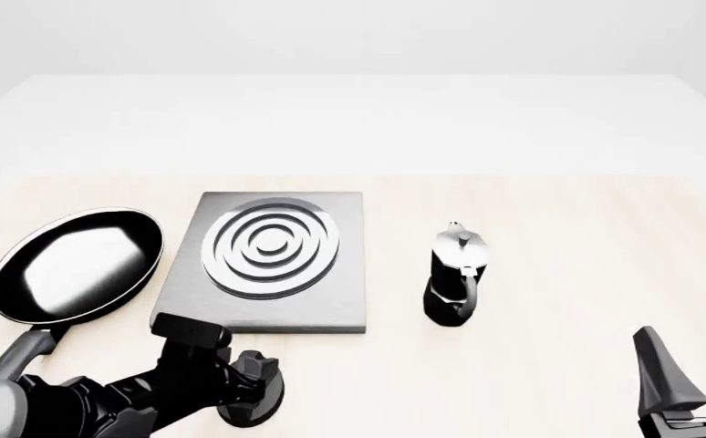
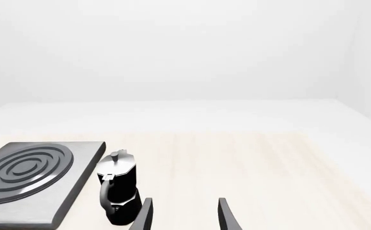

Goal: Turn on the stove.

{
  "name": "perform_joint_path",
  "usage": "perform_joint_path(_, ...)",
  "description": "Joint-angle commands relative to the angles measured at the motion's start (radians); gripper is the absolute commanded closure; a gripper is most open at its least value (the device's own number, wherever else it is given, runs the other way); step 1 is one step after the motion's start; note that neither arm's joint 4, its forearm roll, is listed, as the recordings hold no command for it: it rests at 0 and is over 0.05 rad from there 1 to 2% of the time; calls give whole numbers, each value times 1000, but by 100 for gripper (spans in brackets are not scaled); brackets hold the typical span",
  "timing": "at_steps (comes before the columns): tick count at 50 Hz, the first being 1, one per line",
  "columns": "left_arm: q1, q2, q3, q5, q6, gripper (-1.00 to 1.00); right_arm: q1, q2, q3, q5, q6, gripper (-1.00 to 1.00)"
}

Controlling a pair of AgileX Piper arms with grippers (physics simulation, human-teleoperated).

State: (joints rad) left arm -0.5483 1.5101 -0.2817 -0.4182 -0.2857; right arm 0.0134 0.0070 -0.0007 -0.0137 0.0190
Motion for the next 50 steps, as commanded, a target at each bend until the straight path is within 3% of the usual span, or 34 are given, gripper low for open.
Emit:
perform_joint_path(1,11,24,-3,-16,6,-100,1,1,0,0,1,-100)
perform_joint_path(27,170,-74,-17,47,31,-100,7,19,0,-9,-8,-100)
perform_joint_path(50,196,-104,0,57,36,-100,7,11,0,-6,-11,-100)
